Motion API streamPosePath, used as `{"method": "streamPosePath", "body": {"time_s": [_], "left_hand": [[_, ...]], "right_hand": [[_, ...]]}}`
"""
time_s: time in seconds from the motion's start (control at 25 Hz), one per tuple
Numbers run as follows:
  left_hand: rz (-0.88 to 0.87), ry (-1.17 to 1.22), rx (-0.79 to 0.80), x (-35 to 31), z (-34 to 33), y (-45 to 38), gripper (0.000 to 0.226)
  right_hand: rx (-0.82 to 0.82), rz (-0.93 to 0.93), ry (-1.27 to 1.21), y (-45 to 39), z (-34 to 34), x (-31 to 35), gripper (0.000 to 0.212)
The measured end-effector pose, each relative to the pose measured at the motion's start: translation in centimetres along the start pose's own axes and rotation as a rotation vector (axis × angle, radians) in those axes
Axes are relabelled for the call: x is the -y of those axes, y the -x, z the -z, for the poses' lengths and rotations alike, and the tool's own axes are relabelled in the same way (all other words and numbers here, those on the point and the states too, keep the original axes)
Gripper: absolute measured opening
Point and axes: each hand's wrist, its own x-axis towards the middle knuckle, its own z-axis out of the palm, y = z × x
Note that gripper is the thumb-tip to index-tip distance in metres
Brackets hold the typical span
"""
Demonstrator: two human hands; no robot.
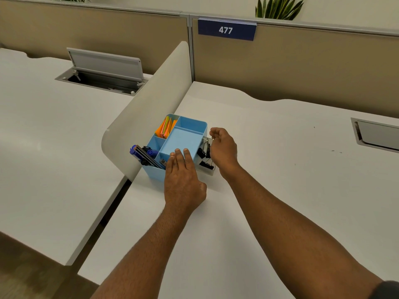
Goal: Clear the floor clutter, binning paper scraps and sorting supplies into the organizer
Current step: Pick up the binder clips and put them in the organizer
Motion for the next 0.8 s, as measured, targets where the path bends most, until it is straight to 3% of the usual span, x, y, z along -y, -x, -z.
{"method": "streamPosePath", "body": {"time_s": [0.24, 0.44, 0.56, 0.72, 0.8], "left_hand": [[-0.009, -0.013, -0.008, 0.1, 0.1, 0.0, 0.1], [-0.001, -0.01, 0.001, 0.0, 0.0, 0.0, 0.1], [0.002, -0.005, 0.016, 0.1, -0.1, -0.1, 0.103], [0.007, -0.015, 0.014, 0.0, -0.2, -0.2, 0.103], [0.015, -0.015, 0.02, 0.0, -0.2, -0.2, 0.103]], "right_hand": [[0.033, 0.318, 0.491, 1.0, 0.0, -1.1, 0.023], [0.064, 0.276, 0.488, 0.7, 0.0, 0.0, 0.024], [0.099, 0.127, 0.361, 0.0, 0.2, 0.3, 0.019], [0.205, 0.192, 0.807, -0.2, 0.6, 0.3, 0.023], [0.272, 0.203, 0.898, 0.2, 0.4, 0.2, 0.03]]}}
